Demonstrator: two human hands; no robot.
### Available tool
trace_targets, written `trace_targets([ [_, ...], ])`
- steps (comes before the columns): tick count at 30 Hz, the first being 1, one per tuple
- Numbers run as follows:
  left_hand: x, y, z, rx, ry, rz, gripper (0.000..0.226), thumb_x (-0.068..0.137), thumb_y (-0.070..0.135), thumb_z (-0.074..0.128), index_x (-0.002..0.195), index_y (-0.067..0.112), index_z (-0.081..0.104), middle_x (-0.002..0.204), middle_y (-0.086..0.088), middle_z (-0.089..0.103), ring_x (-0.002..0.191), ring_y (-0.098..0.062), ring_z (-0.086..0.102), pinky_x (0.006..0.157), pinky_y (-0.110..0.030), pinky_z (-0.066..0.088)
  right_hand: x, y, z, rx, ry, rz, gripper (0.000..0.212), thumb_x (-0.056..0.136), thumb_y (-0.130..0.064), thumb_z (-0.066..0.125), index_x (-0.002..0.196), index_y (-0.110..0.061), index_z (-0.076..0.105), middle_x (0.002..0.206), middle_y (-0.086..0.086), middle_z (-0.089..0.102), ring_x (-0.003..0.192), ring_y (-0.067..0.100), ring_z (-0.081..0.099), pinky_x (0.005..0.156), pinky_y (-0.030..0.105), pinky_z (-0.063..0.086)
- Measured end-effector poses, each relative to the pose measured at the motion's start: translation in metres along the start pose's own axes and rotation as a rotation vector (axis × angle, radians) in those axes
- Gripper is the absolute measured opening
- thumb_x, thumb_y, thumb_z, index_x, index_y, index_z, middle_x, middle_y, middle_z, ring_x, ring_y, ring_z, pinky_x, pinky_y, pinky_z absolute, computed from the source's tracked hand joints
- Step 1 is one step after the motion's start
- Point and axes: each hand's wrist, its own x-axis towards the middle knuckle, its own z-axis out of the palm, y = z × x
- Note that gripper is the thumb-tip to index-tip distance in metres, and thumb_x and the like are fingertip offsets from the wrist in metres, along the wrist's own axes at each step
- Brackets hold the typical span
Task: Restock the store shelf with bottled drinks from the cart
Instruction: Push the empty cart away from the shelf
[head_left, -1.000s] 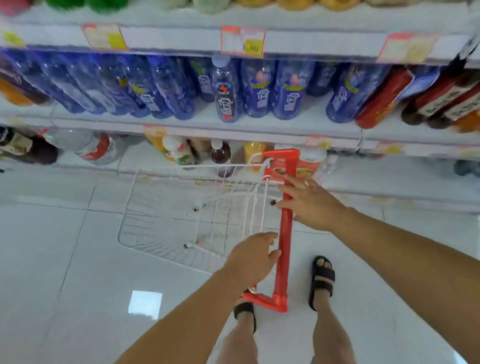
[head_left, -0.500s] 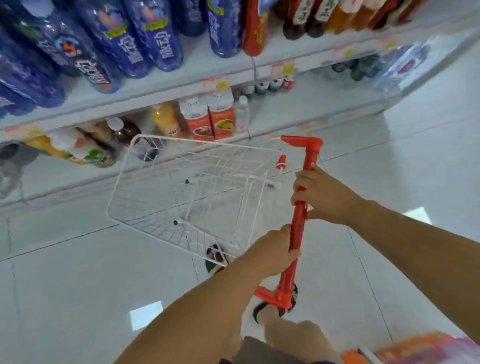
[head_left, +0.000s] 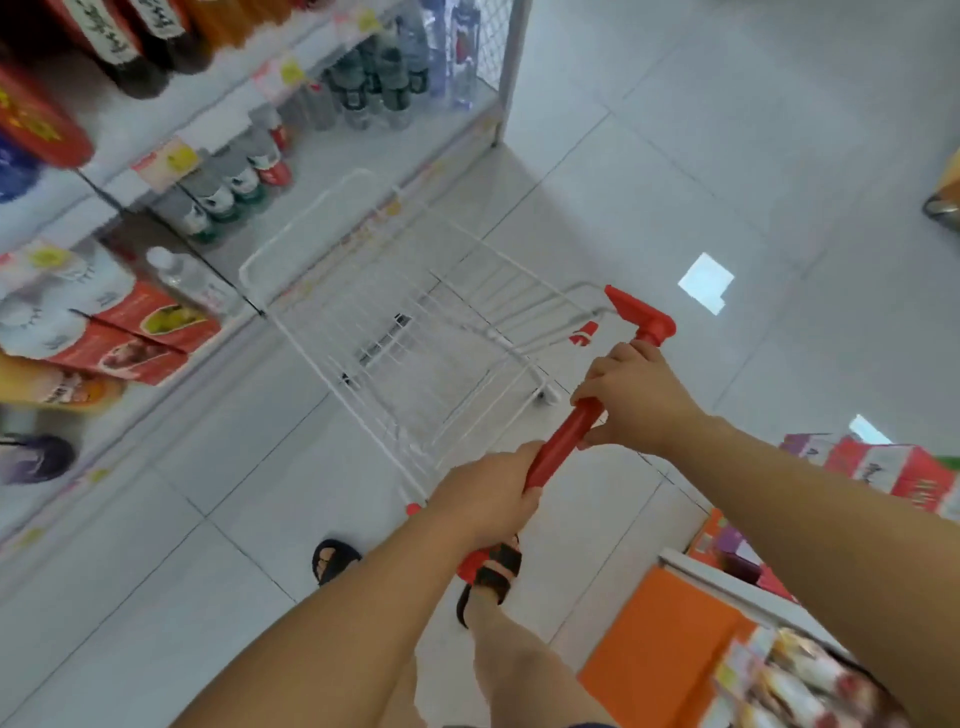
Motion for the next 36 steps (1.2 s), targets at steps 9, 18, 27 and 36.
trace_targets([
  [9, 0.067, 0.033, -0.020, 0.378, 0.234, 0.088, 0.033, 0.096, 0.039, 0.040, 0.128, 0.033, 0.048, 0.115, 0.007, 0.061, 0.104, -0.018, 0.057, 0.090, -0.036, 0.040, -0.068, 0.071, 0.060, 0.482, 0.164, 0.390, 0.036, 0.078, -0.050, 0.065, 0.104, -0.025, 0.064, 0.093, -0.003, 0.063, 0.094, 0.020, 0.054, 0.080, 0.033, 0.042],
  [18, 0.192, 0.106, -0.049, 0.586, 0.308, 0.180, 0.032, 0.095, 0.036, 0.045, 0.126, 0.033, 0.052, 0.130, 0.009, 0.052, 0.132, -0.019, 0.032, 0.110, -0.053, -0.004, -0.103, 0.127, 0.094, 0.624, 0.266, 0.658, 0.028, 0.093, -0.044, 0.045, 0.109, -0.025, 0.057, 0.097, -0.004, 0.064, 0.092, 0.021, 0.059, 0.076, 0.037, 0.044],
  [27, 0.318, 0.203, -0.050, 0.662, 0.157, 0.351, 0.038, 0.098, 0.034, 0.040, 0.135, 0.031, 0.044, 0.145, 0.005, 0.040, 0.144, -0.021, 0.008, 0.111, -0.060, 0.002, -0.110, 0.205, 0.106, 0.763, 0.312, 0.923, 0.032, 0.093, -0.051, 0.039, 0.105, -0.025, 0.055, 0.081, -0.010, 0.055, 0.078, 0.018, 0.059, 0.066, 0.031, 0.044],
  [36, 0.447, 0.282, -0.071, 0.738, 0.045, 0.590, 0.039, 0.097, 0.033, 0.042, 0.135, 0.030, 0.045, 0.146, 0.004, 0.039, 0.145, -0.022, 0.006, 0.111, -0.060, 0.004, -0.083, 0.284, 0.100, 0.856, 0.362, 1.202, 0.040, 0.088, -0.064, 0.033, 0.110, -0.036, 0.052, 0.079, -0.013, 0.059, 0.072, 0.011, 0.059, 0.067, 0.037, 0.053],
])
